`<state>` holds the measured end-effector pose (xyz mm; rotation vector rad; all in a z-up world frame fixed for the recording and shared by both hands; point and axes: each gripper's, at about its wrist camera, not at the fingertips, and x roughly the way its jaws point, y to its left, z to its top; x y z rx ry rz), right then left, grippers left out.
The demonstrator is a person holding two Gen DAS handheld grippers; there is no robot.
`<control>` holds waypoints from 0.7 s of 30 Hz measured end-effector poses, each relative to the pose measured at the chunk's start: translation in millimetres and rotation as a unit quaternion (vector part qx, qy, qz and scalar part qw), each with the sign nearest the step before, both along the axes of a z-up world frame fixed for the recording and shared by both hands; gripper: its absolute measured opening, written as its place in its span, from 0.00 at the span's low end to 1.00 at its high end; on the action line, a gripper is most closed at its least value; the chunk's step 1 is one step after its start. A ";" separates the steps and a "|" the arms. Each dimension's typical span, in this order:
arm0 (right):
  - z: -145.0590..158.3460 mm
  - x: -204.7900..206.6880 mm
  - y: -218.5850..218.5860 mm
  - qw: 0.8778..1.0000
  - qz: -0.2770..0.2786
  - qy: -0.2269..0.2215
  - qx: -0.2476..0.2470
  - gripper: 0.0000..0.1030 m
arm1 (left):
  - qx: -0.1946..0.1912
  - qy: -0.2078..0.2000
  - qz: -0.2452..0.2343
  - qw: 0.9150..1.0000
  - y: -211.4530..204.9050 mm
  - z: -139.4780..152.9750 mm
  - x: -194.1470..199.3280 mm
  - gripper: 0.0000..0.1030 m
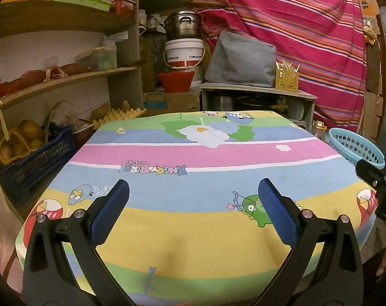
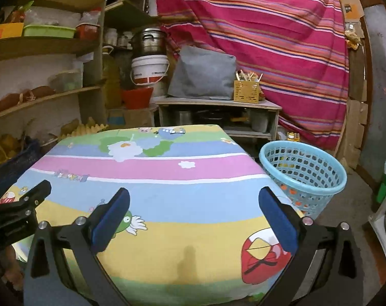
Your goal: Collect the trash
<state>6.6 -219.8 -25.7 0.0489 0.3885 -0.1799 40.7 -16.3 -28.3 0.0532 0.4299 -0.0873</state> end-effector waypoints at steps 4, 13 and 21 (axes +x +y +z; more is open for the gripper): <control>-0.7 1.5 2.7 1.000 -0.007 -0.003 -0.011 0.96 | -0.006 -0.004 0.002 1.000 2.8 0.9 -0.1 0.95; -0.3 -3.8 -5.6 0.999 -0.024 -0.003 -0.024 0.96 | -0.008 -0.004 -0.012 1.000 -4.0 1.6 0.9 0.95; 1.1 -5.9 -17.0 0.999 -0.037 -0.002 -0.019 0.96 | -0.009 0.000 -0.031 0.999 -15.9 1.3 1.4 0.95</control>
